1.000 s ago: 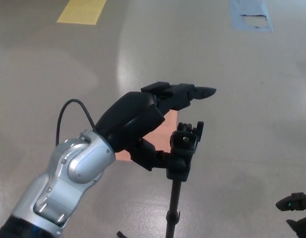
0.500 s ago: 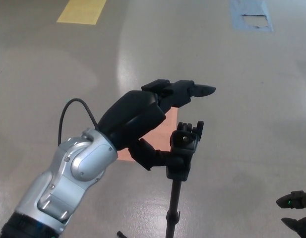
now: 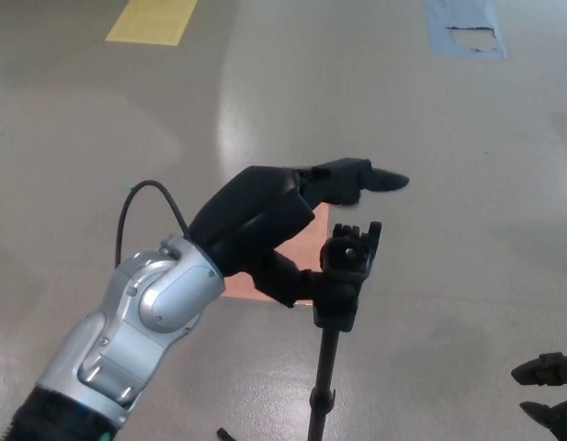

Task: The robot uses its left hand to grab the top of a phone stand kept on the floor and rotates it anti-clockwise

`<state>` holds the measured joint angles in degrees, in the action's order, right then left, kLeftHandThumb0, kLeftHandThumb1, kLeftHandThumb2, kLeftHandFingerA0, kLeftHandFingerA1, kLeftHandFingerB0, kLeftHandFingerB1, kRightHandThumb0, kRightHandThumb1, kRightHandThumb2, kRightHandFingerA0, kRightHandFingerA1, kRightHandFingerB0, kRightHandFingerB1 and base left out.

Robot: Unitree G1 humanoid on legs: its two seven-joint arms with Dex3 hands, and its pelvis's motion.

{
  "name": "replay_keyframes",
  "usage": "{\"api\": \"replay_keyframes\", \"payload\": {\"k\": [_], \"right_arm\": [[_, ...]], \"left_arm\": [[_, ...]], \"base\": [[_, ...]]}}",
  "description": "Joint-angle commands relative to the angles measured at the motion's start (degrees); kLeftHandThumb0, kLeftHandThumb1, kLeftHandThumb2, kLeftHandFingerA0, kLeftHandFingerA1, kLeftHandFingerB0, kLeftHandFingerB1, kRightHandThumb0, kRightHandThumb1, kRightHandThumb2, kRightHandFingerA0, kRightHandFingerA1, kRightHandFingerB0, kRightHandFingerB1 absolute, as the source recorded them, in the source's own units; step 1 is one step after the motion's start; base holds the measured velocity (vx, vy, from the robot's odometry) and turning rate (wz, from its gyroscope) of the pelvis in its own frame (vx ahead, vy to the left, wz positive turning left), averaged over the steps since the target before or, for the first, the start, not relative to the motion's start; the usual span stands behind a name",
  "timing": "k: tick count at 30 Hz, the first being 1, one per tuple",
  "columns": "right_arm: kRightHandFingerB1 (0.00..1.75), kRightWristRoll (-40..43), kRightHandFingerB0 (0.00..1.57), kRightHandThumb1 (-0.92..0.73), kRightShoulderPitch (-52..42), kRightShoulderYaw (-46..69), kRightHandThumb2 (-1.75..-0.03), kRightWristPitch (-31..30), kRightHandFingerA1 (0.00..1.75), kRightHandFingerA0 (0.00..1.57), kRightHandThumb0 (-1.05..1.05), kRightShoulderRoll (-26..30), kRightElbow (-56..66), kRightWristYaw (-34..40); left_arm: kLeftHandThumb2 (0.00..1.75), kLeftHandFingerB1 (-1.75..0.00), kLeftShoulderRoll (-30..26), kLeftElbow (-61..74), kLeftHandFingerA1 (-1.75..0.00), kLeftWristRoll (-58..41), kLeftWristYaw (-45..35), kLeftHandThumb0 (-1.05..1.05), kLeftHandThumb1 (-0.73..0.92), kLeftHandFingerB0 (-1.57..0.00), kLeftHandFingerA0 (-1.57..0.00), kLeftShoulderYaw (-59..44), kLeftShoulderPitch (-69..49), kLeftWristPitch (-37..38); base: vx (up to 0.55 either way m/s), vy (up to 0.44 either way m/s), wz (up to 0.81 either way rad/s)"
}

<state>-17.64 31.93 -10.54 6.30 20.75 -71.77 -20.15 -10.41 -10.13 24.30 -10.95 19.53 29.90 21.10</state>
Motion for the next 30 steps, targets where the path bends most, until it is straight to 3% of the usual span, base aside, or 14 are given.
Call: {"api": "replay_keyframes", "payload": {"k": [1, 2, 5, 6, 13, 16, 19, 20, 23, 27, 28, 29, 30], "right_arm": [[0.3, -0.05, 0.24, -0.82, 0.49, -0.02, -0.65, -0.14, 0.38, 0.37, -0.38, 1.15, 0.07, 0.02], [0.3, 0.09, 0.26, -0.82, 0.67, 0.1, -0.65, -0.35, 0.37, 0.35, -0.38, 1.07, 0.03, -0.07], [0.3, 0.11, 0.26, -0.82, 0.91, 0.11, -0.65, -0.31, 0.38, 0.36, -0.38, 1.08, -0.04, -0.19], [0.3, 0.21, 0.26, -0.82, 1.18, 0.22, -0.65, -0.41, 0.38, 0.35, -0.38, 1.07, -0.2, -0.27], [0.3, -0.19, 0.26, -0.82, 1.82, -0.11, -0.64, -0.55, 0.4, 0.38, -0.38, 1.04, -0.48, 0.02], [0.3, -0.21, 0.25, -0.82, 2.1, -0.15, -0.65, -0.77, 0.4, 0.38, -0.38, 0.95, -0.68, 0.01], [0.3, -0.26, 0.25, -0.82, 2.3, -0.22, -0.65, -0.78, 0.4, 0.37, -0.39, 0.95, -0.81, -0.01], [0.38, -0.31, 0.22, -0.72, 2.4, -0.27, -0.79, -0.8, 0.45, 0.32, -0.46, 0.96, -0.85, 0.02], [0.38, -0.42, 0.22, -0.72, 2.82, -0.4, -0.78, -1.08, 0.45, 0.32, -0.45, 0.91, -0.89, -0.02], [0.38, -0.51, 0.21, -0.72, 3.08, -0.53, -0.78, -1.24, 0.45, 0.31, -0.45, 0.86, -0.84, 0.15], [0.3, -0.41, 0.23, -0.82, 3.14, -0.46, -0.65, -1.44, 0.39, 0.36, -0.38, 0.84, -0.84, 0.12], [0.3, -0.36, 0.23, -0.82, 3.16, -0.43, -0.65, -1.51, 0.39, 0.36, -0.38, 0.83, -0.83, 0.08], [0.37, -0.31, 0.2, -0.73, 3.23, -0.42, -0.78, -1.7, 0.44, 0.3, -0.45, 0.81, -0.84, -0.03]], "left_arm": [[0.59, -0.4, 0.42, 0.59, -0.55, 0.7, -0.82, -0.01, 0.65, -0.65, -0.98, 1.07, 1.59, 0.12], [0.62, -0.48, 0.46, 0.58, -0.56, 0.61, -1.56, -0.15, 0.66, -0.79, -1.02, 1.37, 1.87, -0.41], [0.63, -0.52, 0.78, 0.78, -0.69, 0.72, -1.51, -0.26, 0.73, -0.93, -1.08, 1.7, 1.81, -0.92], [0.62, -0.59, 0.96, 0.75, -1.05, 1.31, -0.94, -0.28, 0.76, -1.01, -0.97, 1.95, 1.65, -0.98], [0.62, -0.63, 0.83, 0.51, -1.07, 1.52, -0.28, -0.26, 0.73, -1.0, -0.96, 1.87, 1.33, -1.13], [0.63, -0.66, 0.92, 0.4, -1.21, 1.47, -0.1, -0.23, 0.73, -1.0, -0.91, 1.76, 1.28, -1.33], [0.63, -0.67, 0.88, 0.13, -1.2, 1.62, 0.29, -0.25, 0.74, -0.99, -0.91, 1.72, 1.33, -0.97], [0.63, -0.68, 0.86, 0.04, -1.21, 1.61, 0.41, -0.23, 0.74, -0.98, -0.9, 1.69, 1.37, -0.83], [0.63, -0.66, 0.78, -0.5, -1.16, 1.4, 0.86, -0.23, 0.73, -0.98, -0.9, 1.52, 1.59, -0.15], [0.63, -0.65, 0.34, -0.19, -1.27, 0.95, -0.08, -0.24, 0.73, -0.96, -0.84, 1.42, 1.79, -0.72], [0.63, -0.64, 0.38, -0.25, -1.22, 0.51, -0.18, -0.24, 0.73, -0.97, -0.87, 1.31, 1.73, -0.57], [0.63, -0.64, 0.41, -0.33, -1.22, 0.35, -0.16, -0.24, 0.73, -0.97, -0.87, 1.27, 1.71, -0.41], [0.62, -0.63, 0.84, -0.36, -0.98, -1.11, -0.82, -0.18, 0.76, -0.98, -0.96, 0.96, 1.49, -0.76]], "base": [[0.0, 0.0, 0.0], [0.0, 0.0, 0.0], [0.0, 0.0, 0.0], [0.0, 0.0, 0.0], [0.0, 0.0, 0.0], [0.0, 0.0, 0.0], [0.0, 0.0, 0.0], [0.0, 0.0, 0.0], [0.0, 0.0, 0.0], [0.0, 0.0, 0.0], [0.0, 0.0, 0.0], [0.0, 0.0, 0.0], [0.0, 0.0, 0.0]]}}
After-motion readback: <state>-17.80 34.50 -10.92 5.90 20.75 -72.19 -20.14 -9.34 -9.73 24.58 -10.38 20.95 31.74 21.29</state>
